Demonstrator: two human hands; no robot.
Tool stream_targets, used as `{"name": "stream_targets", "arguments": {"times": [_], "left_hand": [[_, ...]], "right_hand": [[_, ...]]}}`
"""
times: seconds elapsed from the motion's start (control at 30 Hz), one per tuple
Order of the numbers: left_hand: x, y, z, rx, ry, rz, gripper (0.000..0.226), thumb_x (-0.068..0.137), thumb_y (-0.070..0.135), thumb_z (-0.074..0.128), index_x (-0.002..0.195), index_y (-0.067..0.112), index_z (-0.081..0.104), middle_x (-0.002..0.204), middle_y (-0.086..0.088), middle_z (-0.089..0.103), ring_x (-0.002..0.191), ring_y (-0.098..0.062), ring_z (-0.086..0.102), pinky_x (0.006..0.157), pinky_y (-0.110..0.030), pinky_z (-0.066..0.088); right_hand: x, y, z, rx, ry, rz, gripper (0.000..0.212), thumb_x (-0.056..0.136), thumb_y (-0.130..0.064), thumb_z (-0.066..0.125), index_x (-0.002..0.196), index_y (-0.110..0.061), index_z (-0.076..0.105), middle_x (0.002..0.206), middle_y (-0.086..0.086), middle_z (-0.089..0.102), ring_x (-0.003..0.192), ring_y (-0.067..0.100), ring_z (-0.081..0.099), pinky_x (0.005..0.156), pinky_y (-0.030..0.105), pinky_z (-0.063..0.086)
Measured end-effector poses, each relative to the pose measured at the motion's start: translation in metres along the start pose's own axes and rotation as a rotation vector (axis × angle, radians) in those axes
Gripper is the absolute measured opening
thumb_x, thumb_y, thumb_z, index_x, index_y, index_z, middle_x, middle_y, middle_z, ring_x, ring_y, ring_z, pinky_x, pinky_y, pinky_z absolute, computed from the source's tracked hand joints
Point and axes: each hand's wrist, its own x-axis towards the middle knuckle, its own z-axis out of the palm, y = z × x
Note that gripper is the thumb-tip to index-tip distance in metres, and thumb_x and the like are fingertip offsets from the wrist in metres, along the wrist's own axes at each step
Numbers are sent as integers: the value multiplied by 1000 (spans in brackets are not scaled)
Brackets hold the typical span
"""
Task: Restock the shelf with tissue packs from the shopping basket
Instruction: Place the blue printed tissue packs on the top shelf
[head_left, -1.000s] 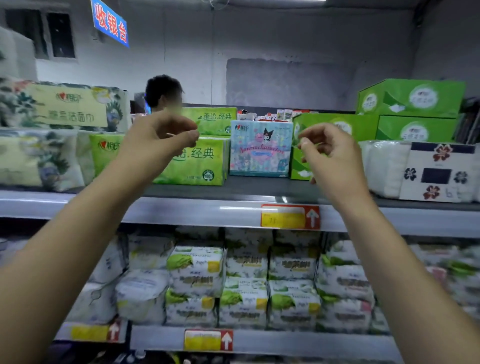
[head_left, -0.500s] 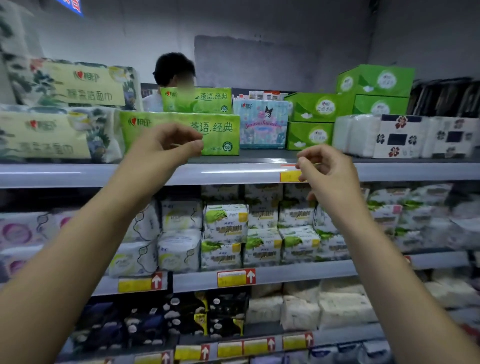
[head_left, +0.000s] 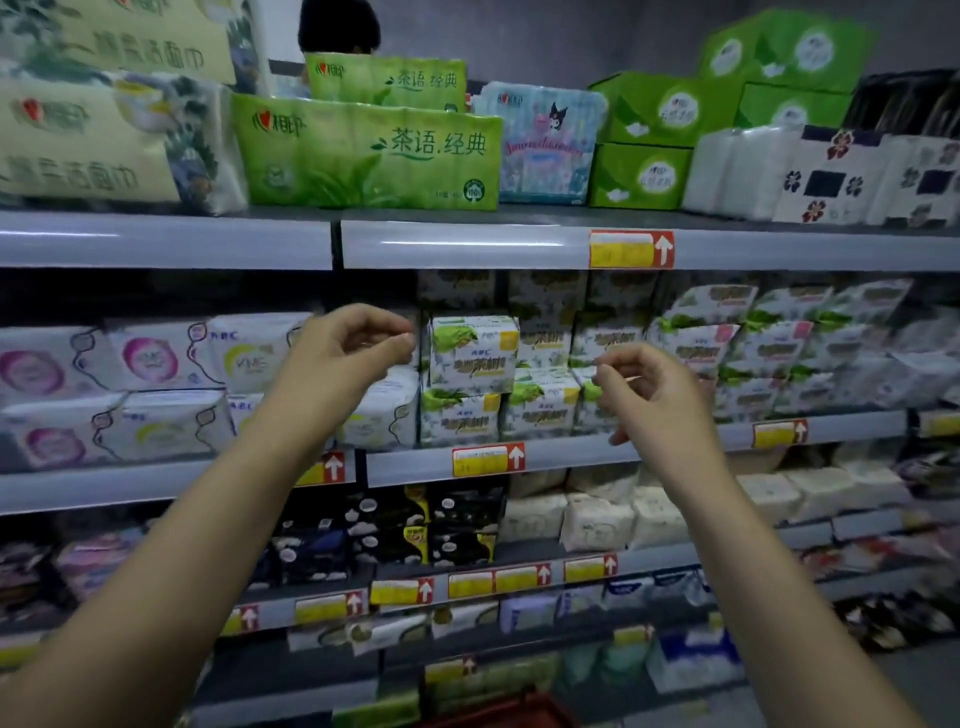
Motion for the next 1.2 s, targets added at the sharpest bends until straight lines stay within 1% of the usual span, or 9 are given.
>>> {"name": "stream_targets", "arguments": {"times": [0.07,0.17,0.3,0.5,0.63,0.8,0.87,0.97,1.2], "left_hand": [[-4,-16,3,-7,-19,-47,6,91,17,62,91,21,66,98,-9,70,98,-22,66,91,-39,52],[-9,-42,10,-6,-38,-102,7,91,15,61,89,20,66,100,-11,69,100,-25,65,90,-38,52],[-14,-76,20,-24,-54,-195,9,91,15,62,87,22,67,99,-12,70,101,-27,65,87,-36,52],[-29,-120,33,-47,-59,-328,6,90,17,62,93,18,67,100,-12,71,100,-24,66,96,-42,48],[-39,-147,45,-66,-28,-403,8,90,10,61,86,15,65,100,-22,68,101,-33,64,96,-48,47],[-58,-180,58,-53,-39,-489,11,87,10,65,81,19,64,89,-11,67,91,-28,64,85,-46,49],[-70,-186,63,-80,-61,-516,7,77,21,69,82,20,64,91,-8,67,91,-26,62,82,-41,48],[-87,-203,69,-92,-64,-557,10,79,21,69,87,18,65,101,-15,67,100,-32,62,87,-48,48],[-118,-265,91,-47,-44,-727,16,93,9,58,80,17,61,95,-14,62,96,-32,59,85,-48,44]], "right_hand": [[-5,13,5,-14,-11,22,16,95,-20,55,83,-30,56,82,-6,60,78,16,62,50,25,52],[-15,37,14,-34,-41,76,16,95,-20,56,83,-32,57,84,-5,62,79,19,63,57,32,53],[-28,68,25,-8,-83,167,18,95,-16,54,84,-30,58,91,-2,64,84,23,63,51,31,52],[-44,112,40,-25,-109,269,18,93,-13,56,82,-27,59,82,-1,64,76,30,64,58,45,54],[-54,143,49,-23,-116,310,19,92,-10,55,83,-25,59,87,0,64,82,25,63,54,25,53],[-73,180,62,-56,-192,430,9,92,-11,55,96,-17,59,88,-6,62,88,20,61,81,46,54],[-82,190,66,-65,-214,445,9,92,-11,56,98,-17,58,89,-6,62,87,19,61,79,36,53],[-97,208,72,-93,-243,470,9,90,-9,58,94,-17,58,85,-10,60,83,13,58,69,22,44],[-144,267,90,-143,-339,608,11,91,-6,56,99,-14,55,89,-2,58,84,13,54,71,19,37]]}}
